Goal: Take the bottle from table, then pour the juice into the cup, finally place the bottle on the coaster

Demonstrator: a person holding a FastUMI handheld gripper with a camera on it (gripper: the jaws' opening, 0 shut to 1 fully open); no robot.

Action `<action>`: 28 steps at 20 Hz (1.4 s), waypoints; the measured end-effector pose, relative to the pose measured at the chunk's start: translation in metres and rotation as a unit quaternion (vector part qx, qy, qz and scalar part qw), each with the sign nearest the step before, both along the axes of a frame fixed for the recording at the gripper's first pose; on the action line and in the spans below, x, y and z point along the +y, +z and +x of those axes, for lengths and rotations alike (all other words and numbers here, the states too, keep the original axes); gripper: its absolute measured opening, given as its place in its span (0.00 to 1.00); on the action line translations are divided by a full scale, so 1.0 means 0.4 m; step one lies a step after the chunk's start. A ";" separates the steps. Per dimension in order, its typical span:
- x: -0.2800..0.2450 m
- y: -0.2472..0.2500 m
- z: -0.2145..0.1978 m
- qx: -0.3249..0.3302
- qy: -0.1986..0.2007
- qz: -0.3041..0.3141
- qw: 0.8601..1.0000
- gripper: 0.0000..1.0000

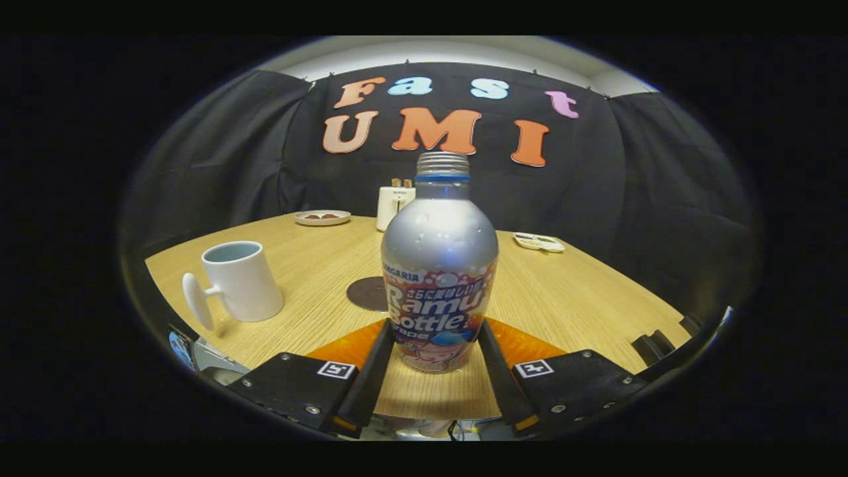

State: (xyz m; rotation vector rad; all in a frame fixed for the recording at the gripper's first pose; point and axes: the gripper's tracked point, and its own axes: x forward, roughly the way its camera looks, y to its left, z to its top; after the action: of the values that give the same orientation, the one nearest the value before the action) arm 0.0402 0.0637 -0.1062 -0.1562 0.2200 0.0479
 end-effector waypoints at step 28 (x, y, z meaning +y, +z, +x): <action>0.077 0.208 0.006 -0.136 -0.029 -0.439 0.888 0.72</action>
State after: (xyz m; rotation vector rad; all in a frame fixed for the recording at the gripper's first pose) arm 0.0425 0.0947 -0.0228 -1.0569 -0.0515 -0.1388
